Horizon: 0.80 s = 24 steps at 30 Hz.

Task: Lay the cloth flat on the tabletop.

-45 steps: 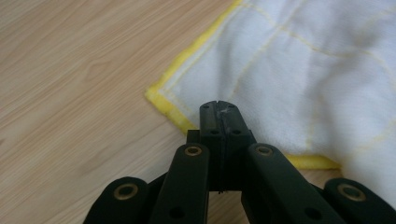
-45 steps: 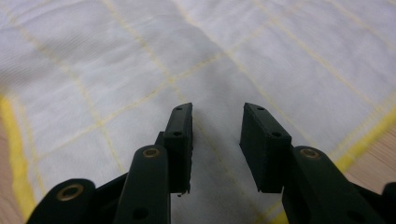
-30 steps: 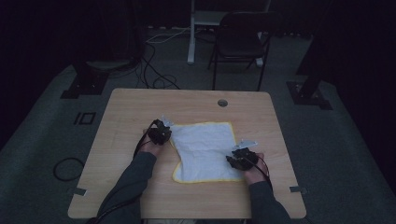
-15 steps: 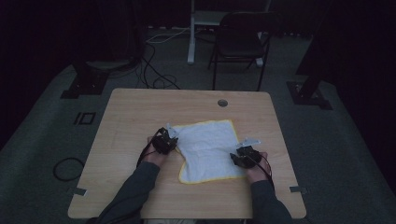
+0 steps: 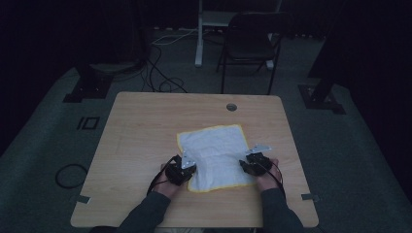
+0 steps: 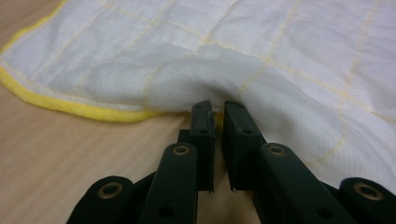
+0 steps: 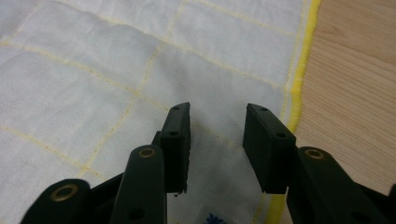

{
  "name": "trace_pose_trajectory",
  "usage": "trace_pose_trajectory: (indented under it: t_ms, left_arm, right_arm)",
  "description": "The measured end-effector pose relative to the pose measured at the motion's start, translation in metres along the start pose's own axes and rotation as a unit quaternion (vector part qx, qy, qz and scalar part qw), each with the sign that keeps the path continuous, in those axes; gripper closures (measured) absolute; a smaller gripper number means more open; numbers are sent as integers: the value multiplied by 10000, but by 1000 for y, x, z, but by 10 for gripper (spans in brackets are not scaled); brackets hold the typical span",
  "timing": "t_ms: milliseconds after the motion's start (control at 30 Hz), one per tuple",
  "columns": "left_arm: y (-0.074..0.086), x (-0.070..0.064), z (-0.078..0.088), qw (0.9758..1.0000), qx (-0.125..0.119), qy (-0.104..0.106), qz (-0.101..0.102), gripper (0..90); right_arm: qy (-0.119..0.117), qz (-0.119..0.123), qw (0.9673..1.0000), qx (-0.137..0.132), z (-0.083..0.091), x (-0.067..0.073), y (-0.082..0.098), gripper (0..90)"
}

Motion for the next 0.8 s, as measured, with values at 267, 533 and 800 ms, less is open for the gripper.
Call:
trace_pose_trajectory:
  t_ms: [267,533,800]
  left_arm:
    - [9,-4,9,9998,39,-169,-60,825]
    - [4,-15,19,9992,-288,102,-243,811]
    - [12,-22,10,9995,-57,103,-285,842]
  right_arm:
    - [-10,-22,10000,-10,0,-1,1,605]
    - [-12,-29,10000,-9,0,-1,1,602]
    - [-6,-22,10000,-31,0,-1,2,592]
Point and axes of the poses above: each handheld gripper's, and its own axes: z roughly backward along the jaws, y roughly out of its underside, x roughly to its left, the point moved 1 cm from there along -z, roughly forward along the jaws, and after that the axes turned 9 degrees about x, right-handed, at the moved point
